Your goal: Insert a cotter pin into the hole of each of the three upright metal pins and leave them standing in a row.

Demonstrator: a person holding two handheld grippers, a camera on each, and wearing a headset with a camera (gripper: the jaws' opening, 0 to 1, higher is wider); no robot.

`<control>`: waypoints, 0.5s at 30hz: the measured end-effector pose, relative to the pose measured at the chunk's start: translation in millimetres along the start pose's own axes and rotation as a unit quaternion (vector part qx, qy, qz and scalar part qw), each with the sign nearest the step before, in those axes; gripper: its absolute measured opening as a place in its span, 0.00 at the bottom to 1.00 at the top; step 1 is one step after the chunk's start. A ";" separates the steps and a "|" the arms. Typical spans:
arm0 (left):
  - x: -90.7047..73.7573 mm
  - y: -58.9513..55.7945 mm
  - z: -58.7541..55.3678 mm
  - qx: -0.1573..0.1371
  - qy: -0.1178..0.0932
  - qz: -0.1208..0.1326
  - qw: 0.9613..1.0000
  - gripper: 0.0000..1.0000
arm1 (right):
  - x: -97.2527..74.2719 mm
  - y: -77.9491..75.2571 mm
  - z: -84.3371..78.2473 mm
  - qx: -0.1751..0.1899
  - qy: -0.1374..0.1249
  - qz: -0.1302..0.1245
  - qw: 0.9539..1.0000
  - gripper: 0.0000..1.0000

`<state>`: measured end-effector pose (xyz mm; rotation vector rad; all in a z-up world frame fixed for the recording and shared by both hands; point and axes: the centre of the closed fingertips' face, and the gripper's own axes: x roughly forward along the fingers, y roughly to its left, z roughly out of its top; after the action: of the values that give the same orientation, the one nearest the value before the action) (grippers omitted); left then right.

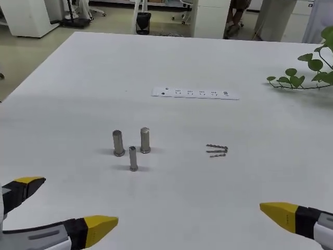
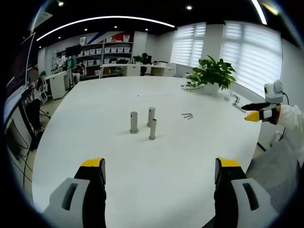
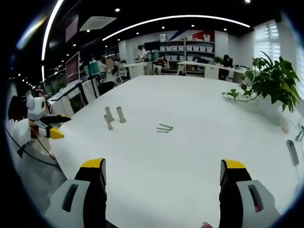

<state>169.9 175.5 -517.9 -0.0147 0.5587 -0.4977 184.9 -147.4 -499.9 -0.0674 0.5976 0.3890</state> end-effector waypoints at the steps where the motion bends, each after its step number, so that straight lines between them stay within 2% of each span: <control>1: 1.8 0.5 0.8 0.003 -0.001 -0.001 1.000 0.95 | 0.3 0.0 -0.1 0.001 0.001 0.000 1.000 0.98; 8: 13.6 0.8 6.2 0.037 0.014 -0.011 0.999 0.91 | 2.1 0.1 -0.3 -0.005 0.005 0.000 1.000 0.98; 11: 19.5 0.9 12.0 0.048 0.009 -0.010 0.999 0.92 | 3.0 0.0 0.6 -0.006 0.004 0.000 1.000 0.98; 12: 22.4 1.6 14.0 0.044 0.010 -0.010 0.999 0.93 | 3.2 -0.1 0.8 -0.005 0.004 0.000 1.000 0.98; 13: 25.7 2.7 18.8 0.036 -0.001 -0.006 0.999 0.94 | 3.7 -0.3 1.0 -0.004 0.004 0.000 1.000 0.98; 15: 29.0 1.4 22.7 0.038 -0.004 -0.011 0.999 0.95 | 4.7 -0.3 0.7 -0.003 0.006 0.001 1.000 0.98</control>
<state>203.4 160.8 -513.4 0.0507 0.5326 -0.5398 189.0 -145.9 -502.0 -0.0756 0.6080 0.3920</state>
